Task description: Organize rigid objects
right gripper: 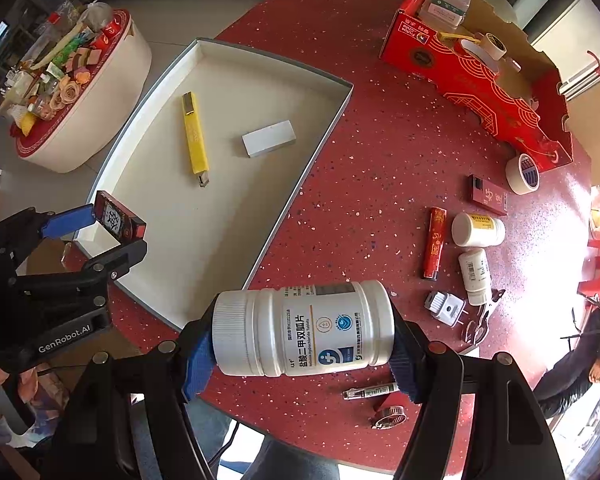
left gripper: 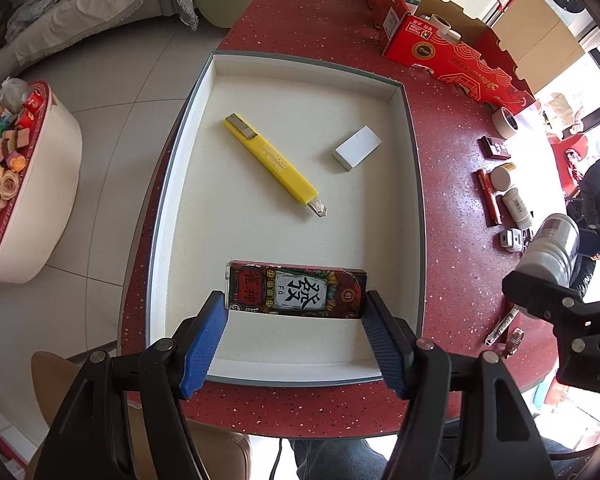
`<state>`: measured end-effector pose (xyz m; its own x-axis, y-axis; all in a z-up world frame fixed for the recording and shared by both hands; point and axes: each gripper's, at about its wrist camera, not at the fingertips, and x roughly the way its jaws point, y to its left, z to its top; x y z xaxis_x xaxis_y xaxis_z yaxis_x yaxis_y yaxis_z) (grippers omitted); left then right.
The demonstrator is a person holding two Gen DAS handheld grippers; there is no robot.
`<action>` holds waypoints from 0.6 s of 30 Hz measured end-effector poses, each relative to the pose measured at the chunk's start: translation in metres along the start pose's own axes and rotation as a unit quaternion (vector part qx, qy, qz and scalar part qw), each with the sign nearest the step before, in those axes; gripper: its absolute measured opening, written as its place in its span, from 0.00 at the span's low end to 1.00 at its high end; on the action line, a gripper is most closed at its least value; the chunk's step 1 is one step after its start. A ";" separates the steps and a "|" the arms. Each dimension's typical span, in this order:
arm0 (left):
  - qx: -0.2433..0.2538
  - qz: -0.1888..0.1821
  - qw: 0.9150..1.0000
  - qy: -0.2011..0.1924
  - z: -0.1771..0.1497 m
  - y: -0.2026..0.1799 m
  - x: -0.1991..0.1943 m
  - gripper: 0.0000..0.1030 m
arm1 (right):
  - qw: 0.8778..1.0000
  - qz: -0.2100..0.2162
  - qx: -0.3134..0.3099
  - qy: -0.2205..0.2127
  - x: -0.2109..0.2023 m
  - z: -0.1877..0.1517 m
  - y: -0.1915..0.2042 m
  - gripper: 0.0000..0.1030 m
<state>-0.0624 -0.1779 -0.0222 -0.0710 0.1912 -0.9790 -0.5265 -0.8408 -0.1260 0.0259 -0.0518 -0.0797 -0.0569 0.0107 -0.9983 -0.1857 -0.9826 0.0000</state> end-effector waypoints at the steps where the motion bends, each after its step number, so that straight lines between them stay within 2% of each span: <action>1: -0.001 0.000 1.000 0.000 0.000 0.000 0.000 0.70 | 1.000 0.001 0.000 0.001 0.000 0.000 0.000 0.71; 10: -0.018 0.007 1.000 0.000 0.012 0.004 0.001 0.70 | 1.000 0.019 0.022 0.003 0.007 0.010 -0.005 0.71; 18: -0.046 0.021 0.999 0.006 0.034 0.018 0.013 0.70 | 0.999 0.044 0.029 0.007 0.018 0.042 0.006 0.71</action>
<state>-0.1020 -0.1732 -0.0313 -0.0805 0.1498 -0.9854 -0.4434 -0.8908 -0.0992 -0.0176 -0.0493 -0.0950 -0.0621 -0.0774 -0.9951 -0.2362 -0.9675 0.0900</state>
